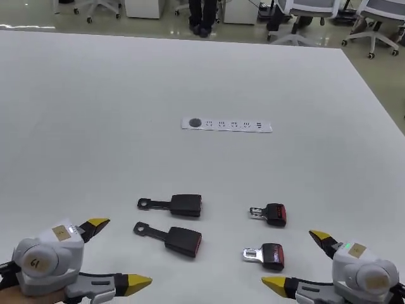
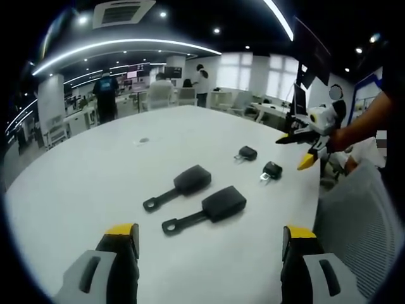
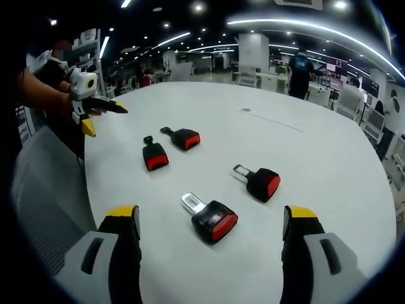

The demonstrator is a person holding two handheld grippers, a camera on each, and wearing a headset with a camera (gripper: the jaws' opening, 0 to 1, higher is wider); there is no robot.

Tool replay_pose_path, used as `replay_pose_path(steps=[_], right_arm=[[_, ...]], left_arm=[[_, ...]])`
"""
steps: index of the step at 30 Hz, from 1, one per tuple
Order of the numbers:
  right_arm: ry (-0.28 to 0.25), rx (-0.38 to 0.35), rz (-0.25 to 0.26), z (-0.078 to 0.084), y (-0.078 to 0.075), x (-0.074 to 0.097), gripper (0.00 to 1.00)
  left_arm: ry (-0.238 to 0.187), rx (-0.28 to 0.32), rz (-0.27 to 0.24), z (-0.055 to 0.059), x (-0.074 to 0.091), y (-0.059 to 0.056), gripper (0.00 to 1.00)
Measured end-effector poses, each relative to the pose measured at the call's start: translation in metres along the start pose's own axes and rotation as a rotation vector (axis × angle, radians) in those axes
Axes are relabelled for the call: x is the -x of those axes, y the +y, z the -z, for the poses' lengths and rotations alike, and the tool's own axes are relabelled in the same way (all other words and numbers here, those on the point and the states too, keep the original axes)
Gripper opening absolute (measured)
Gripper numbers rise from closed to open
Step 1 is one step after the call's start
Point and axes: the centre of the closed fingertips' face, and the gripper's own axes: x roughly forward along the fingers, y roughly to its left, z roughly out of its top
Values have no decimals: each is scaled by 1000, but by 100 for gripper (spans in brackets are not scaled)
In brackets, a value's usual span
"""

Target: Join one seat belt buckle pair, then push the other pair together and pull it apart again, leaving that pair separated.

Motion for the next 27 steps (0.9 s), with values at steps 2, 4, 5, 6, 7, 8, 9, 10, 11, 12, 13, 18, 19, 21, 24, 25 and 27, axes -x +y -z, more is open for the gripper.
replay_pose_path(steps=[2,4,5,6,7,8,9,10,11,12,13,18,19,21,24,25,27], right_arm=[[3,-3,0,-1,0,-2,94],[1,-7,-6,-4,2,-4,94],[0,-5,-6,-4,3,-5,94],[1,-6,-8,-4,3,-6,94],[2,-7,-11,-3,3,-8,94],[5,-1,-12,-3,3,-9,94],[6,0,-12,-3,4,-10,95],[7,-2,-14,-3,4,-10,94],[8,-11,-19,-3,5,-11,94],[9,-6,-20,-3,6,-11,94],[11,-4,-23,-2,6,-12,94],[18,-15,-28,1,3,-16,93],[16,-18,-27,0,4,-17,94],[17,-9,-29,-1,5,-19,93],[20,-8,-35,-1,4,-23,93],[21,-8,-37,1,3,-25,93],[25,-11,-45,3,2,-28,93]], left_arm=[[3,5,2,1,-2,2,96],[-1,8,3,-1,-4,1,96],[2,8,5,-2,-6,0,96],[4,6,6,-1,-6,1,96],[5,5,8,-1,-7,2,96],[6,5,10,-2,-8,1,96],[7,4,11,-3,-9,1,96],[9,2,12,-6,-11,-1,96],[9,3,13,-7,-12,-1,96],[7,3,15,-7,-13,0,96],[8,3,15,-6,-14,1,96],[23,-8,28,-3,-18,1,95],[26,-9,31,-2,-19,2,95],[31,-10,45,-2,-23,2,95],[48,-26,53,0,-26,4,95],[49,-26,58,-1,-27,3,95],[51,-26,63,-1,-31,4,94]])
